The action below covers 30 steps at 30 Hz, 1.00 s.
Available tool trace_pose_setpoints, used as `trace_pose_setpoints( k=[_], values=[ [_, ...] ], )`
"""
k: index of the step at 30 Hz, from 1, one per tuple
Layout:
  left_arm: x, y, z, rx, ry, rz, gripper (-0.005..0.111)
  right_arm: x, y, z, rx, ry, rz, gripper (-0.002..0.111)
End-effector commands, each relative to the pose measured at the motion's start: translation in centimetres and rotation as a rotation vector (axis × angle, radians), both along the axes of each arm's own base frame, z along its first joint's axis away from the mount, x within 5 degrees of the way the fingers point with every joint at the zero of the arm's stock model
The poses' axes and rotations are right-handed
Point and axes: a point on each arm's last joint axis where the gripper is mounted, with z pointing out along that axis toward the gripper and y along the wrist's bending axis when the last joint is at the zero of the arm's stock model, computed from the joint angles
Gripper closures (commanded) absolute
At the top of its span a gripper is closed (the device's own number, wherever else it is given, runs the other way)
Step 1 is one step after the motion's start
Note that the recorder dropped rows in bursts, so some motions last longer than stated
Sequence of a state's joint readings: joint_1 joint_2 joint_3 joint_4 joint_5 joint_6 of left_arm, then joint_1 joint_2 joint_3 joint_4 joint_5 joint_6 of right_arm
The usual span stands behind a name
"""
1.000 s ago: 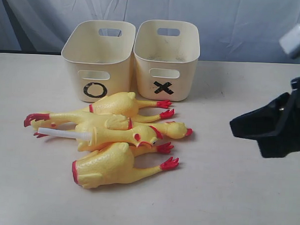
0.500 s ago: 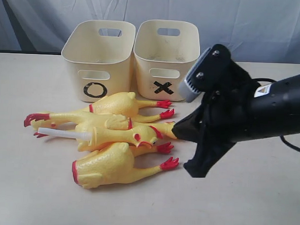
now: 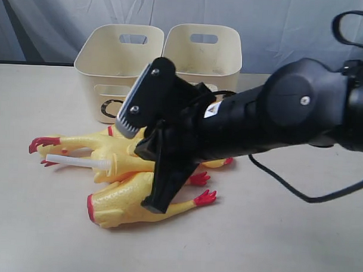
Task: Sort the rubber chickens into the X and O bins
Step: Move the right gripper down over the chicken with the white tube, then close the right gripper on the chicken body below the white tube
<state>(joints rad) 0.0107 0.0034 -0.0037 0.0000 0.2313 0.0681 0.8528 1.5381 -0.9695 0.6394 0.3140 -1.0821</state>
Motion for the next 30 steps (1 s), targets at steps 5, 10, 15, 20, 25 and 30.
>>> trace_pose_setpoints(
  k=[5, 10, 15, 20, 25, 30],
  values=[
    [0.0, 0.0, -0.1, -0.005, 0.001, 0.008, 0.107, 1.8, 2.5, -2.8, -0.123, -0.126, 0.087, 0.109],
    [0.0, 0.0, -0.1, -0.005, 0.001, 0.008, 0.107, 2.9, 3.6, -4.3, -0.14, -0.12, 0.081, 0.082],
    [0.0, 0.0, -0.1, -0.005, 0.001, 0.008, 0.107, 3.6, 4.1, -4.9, -0.124, -0.161, 0.05, 0.048],
    [0.0, 0.0, -0.1, -0.005, 0.001, 0.008, 0.107, 4.1, 4.4, -6.3, -0.137, -0.174, 0.039, 0.05],
    [0.0, 0.0, -0.1, -0.005, 0.001, 0.008, 0.107, 4.3, 4.5, -7.2, -0.171, -0.195, 0.07, 0.05],
    [0.0, 0.0, -0.1, -0.005, 0.001, 0.008, 0.107, 3.9, 5.2, -7.1, -0.174, -0.228, 0.102, 0.05]
  ],
)
